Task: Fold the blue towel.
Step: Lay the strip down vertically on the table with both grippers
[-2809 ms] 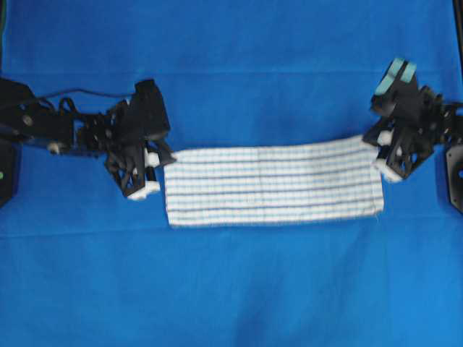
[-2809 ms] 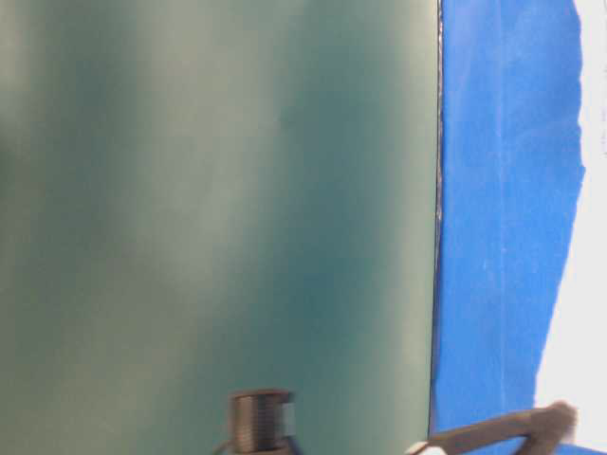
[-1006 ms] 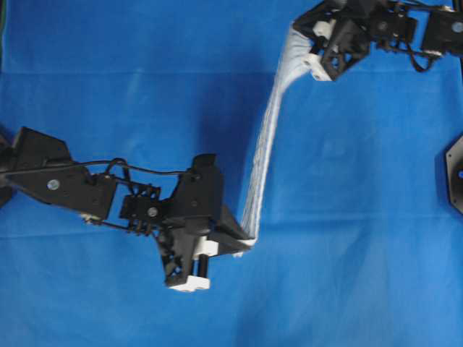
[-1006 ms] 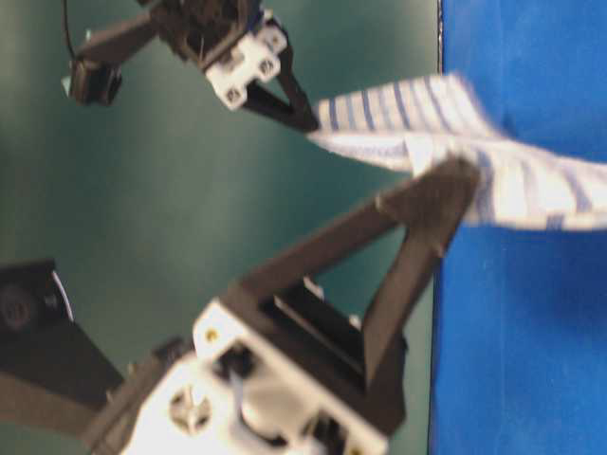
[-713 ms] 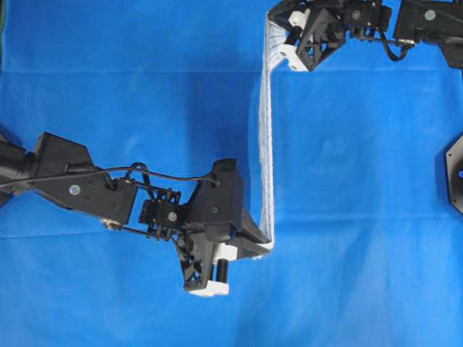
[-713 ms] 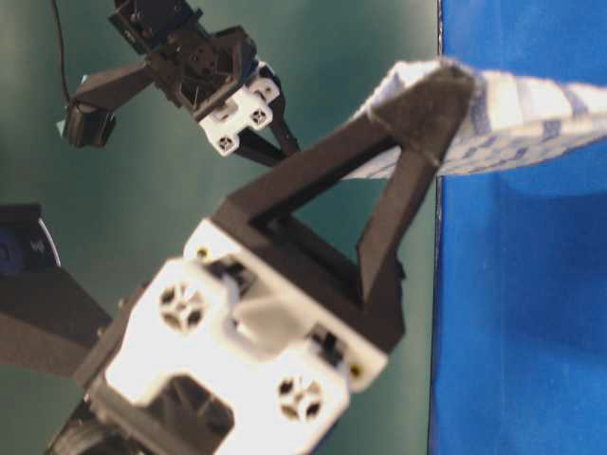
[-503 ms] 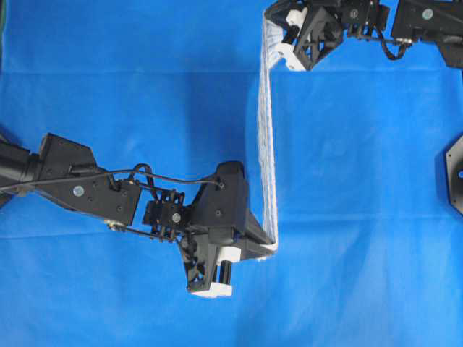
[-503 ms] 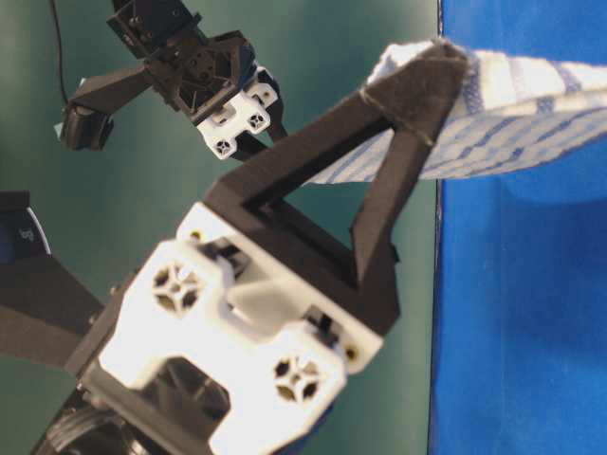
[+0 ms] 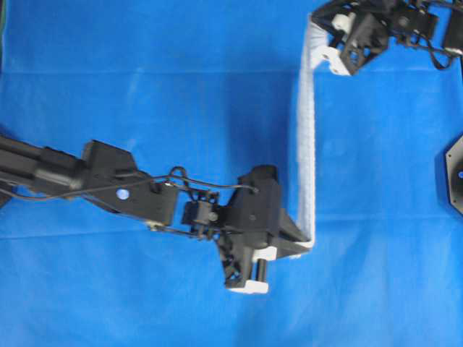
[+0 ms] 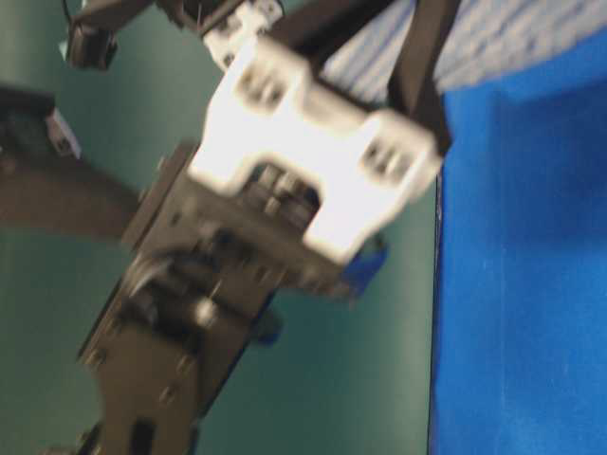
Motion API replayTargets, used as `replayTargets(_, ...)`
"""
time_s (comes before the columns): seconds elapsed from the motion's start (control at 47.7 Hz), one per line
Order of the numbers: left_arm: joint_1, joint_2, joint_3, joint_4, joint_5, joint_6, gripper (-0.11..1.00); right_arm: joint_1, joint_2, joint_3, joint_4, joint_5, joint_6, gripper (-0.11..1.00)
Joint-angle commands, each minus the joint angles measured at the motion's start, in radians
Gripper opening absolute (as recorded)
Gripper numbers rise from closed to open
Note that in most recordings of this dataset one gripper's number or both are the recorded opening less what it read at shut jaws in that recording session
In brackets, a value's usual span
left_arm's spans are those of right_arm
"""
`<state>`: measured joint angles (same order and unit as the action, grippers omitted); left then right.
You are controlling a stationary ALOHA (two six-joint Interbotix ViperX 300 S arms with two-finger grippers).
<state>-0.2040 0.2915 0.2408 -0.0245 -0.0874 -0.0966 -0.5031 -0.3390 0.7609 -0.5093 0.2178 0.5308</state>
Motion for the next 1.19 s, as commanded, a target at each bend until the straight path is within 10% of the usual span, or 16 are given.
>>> replayTargets(0.0,0.006,0.011,-0.058,0.003,-0.018,0.014,0.05,-0.005,-0.029,-0.002,-0.003,0.018,0.003,0.05)
replayTargets(1.174,-0.035,-0.110,0.314,-0.006,-0.092,-0.074,0.05,0.069,0.423,-0.318,-0.003,-0.072,-0.015,0.05)
